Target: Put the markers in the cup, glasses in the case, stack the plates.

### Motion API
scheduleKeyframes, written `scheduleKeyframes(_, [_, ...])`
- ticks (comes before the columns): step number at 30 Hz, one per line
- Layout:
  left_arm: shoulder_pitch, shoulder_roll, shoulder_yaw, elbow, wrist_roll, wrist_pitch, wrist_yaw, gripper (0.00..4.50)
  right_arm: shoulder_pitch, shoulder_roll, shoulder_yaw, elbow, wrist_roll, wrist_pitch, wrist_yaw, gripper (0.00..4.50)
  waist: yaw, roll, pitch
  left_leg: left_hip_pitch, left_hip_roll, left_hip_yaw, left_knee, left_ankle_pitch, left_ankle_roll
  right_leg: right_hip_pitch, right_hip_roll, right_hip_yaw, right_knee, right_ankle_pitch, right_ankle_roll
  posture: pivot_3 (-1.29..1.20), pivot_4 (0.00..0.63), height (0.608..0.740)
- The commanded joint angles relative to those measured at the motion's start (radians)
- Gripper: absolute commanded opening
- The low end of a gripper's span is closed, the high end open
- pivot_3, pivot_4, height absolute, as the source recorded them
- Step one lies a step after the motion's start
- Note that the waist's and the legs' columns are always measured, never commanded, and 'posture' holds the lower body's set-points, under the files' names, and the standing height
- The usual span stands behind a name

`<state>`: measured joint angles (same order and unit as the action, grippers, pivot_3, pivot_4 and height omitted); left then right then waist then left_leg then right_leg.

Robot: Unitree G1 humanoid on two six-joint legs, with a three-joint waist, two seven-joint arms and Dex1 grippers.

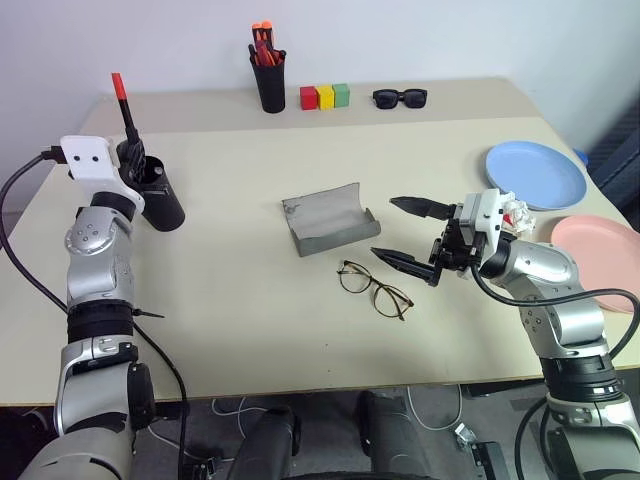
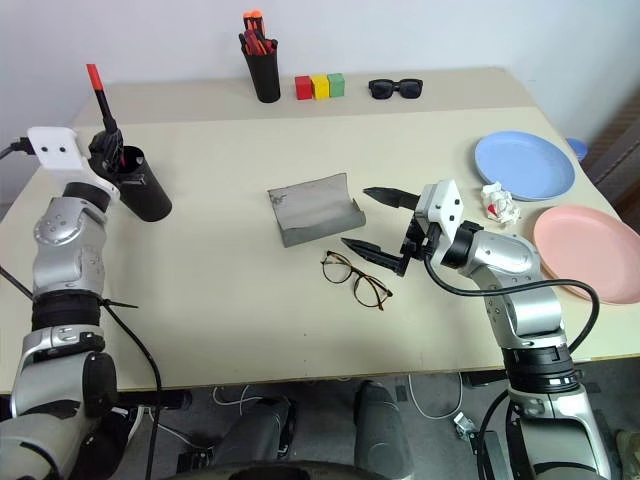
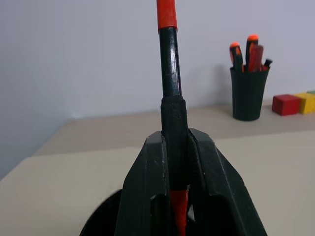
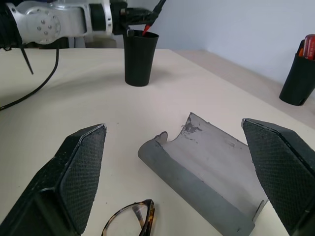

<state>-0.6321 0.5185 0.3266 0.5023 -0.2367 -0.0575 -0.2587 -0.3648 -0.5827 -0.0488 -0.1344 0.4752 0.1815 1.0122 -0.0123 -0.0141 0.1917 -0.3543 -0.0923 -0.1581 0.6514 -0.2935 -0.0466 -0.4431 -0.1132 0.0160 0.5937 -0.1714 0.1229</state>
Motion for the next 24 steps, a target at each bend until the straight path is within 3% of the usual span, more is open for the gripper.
scheduleKeyframes(1, [0.020,0.004,0.011,-0.041,0.004,-0.024,0.002,0.02,-0.012,-0.009,-0.018,-0.033,0.005,-0.006,-0.006,4.50,0.001,0.000,0.000,0.000,0.000,0.000,0.000,0.000,0.000,0.000,0.000,0.000,0.000,0.000,0.000,0.00,0.150,0.740])
scheduleKeyframes(10, [0.046,-0.018,0.003,-0.093,0.005,-0.021,0.001,4.48,-0.023,-0.005,-0.011,-0.026,-0.001,-0.014,-0.005,4.50,0.002,0.000,0.000,0.000,0.000,0.000,0.000,0.000,0.000,0.000,0.000,0.000,0.000,0.000,0.000,0.00,0.150,0.740])
scheduleKeyframes(15, [0.032,-0.027,0.004,-0.156,-0.039,0.002,-0.049,4.48,-0.032,-0.001,-0.007,-0.015,-0.008,-0.022,-0.005,4.50,0.001,0.000,0.000,0.000,0.000,0.000,0.000,0.000,0.000,0.000,0.000,0.000,0.000,0.000,0.000,0.00,0.150,0.740])
scheduleKeyframes(19, [0.003,-0.030,-0.029,-0.240,-0.109,0.028,-0.181,4.48,-0.034,0.004,-0.008,-0.008,-0.014,-0.030,-0.007,4.50,0.002,0.000,0.000,0.000,0.000,0.000,0.000,0.000,0.000,0.000,0.000,0.000,0.000,0.000,0.000,0.00,0.150,0.740])
scheduleKeyframes(24, [-0.047,-0.047,-0.162,-0.358,-0.266,0.298,-0.410,4.48,-0.038,0.013,-0.011,0.004,-0.025,-0.042,-0.016,4.50,0.003,0.000,0.000,-0.001,0.000,0.000,0.002,0.000,0.001,0.001,0.000,0.000,0.000,0.000,0.001,0.00,0.150,0.740])
